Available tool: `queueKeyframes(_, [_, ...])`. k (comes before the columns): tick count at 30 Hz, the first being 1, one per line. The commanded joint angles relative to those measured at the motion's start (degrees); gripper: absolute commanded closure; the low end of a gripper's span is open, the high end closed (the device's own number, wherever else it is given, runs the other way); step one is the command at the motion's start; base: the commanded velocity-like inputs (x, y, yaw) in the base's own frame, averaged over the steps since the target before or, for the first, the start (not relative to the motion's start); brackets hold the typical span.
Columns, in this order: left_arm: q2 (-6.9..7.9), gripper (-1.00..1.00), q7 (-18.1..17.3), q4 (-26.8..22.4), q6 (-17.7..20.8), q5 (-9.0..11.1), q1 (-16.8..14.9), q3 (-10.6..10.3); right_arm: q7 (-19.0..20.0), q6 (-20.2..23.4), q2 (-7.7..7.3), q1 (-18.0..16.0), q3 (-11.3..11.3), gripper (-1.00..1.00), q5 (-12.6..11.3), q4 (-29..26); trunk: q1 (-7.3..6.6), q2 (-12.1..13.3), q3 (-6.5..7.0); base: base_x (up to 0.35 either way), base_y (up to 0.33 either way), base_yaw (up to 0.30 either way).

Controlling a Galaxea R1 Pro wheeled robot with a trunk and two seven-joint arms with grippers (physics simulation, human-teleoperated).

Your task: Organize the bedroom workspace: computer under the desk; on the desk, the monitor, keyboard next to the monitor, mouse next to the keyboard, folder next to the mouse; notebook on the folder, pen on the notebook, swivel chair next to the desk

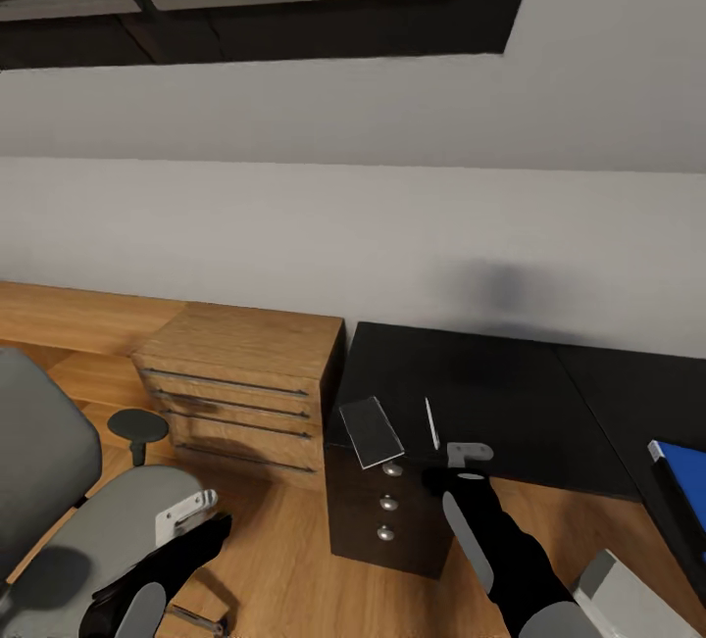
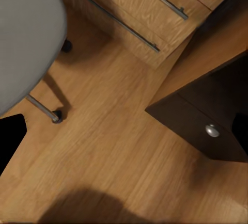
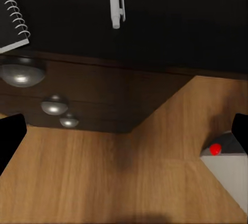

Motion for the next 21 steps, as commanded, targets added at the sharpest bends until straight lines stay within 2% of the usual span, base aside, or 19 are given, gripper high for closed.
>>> queueKeyframes(1, [0.05,-1.0,0.62,-0.13,0.0,0.61,-0.04,0.07,-0.56,-0.21,-0.02,-0.03,0.15,-1.0,-0.64,-0.06,0.0,-0.07,-0.08,-0.069,0.01,0.0])
queueKeyframes(4, [0.03,-1.0,0.58,-0.36,-0.22,0.71,-0.03,1.07,-0.51,-2.29,0.03,0.04,0.18,-1.0,-0.85,0.0,0.0,-0.07,-0.08,-0.045,0.007,0.0])
queueKeyframes(8, [-0.17,-1.0,0.47,-1.66,-0.52,0.82,-0.08,3.61,-0.21,-8.42,0.08,0.28,0.22,-1.0,-1.19,-0.02,0.0,-0.07,-0.08,-0.016,0.002,0.0])
queueKeyframes(10, [-0.22,-1.0,0.45,-2.03,-0.87,0.84,-0.07,4.01,0.48,-9.69,0.12,0.5,0.23,-1.0,-1.6,0.02,0.44,-0.87,-0.44,-0.004,0.001,0.0])
queueKeyframes(14, [-0.36,-1.0,0.49,-2.3,-2.18,0.84,-0.04,4.15,5.46,-10.74,0.02,0.82,0.12,-1.0,-4.2,0.11,1.32,-2.47,-1.16,-0.002,0.0,0.0])
queueKeyframes(15, [-0.38,-1.0,0.5,-2.35,-2.55,0.88,-0.04,4.17,8.59,-10.92,-0.05,0.92,0.05,-1.0,-5.8,0.24,1.54,-2.88,-1.34,0.0,0.0,0.0])
queueKeyframes(19, [-0.41,-1.0,0.49,-2.38,-2.98,0.87,-0.03,4.19,15.34,-11.12,-0.23,1.04,-0.11,-1.0,-9.32,0.41,2.42,-4.48,-2.06,0.0,0.0,0.0])
queueKeyframes(21, [-0.4,-1.0,0.5,-2.39,-3.06,0.86,-0.03,4.19,16.75,-11.13,-0.34,1.06,-0.12,-1.0,-10.1,0.44,2.86,-5.28,-2.42,0.0,0.0,0.0])
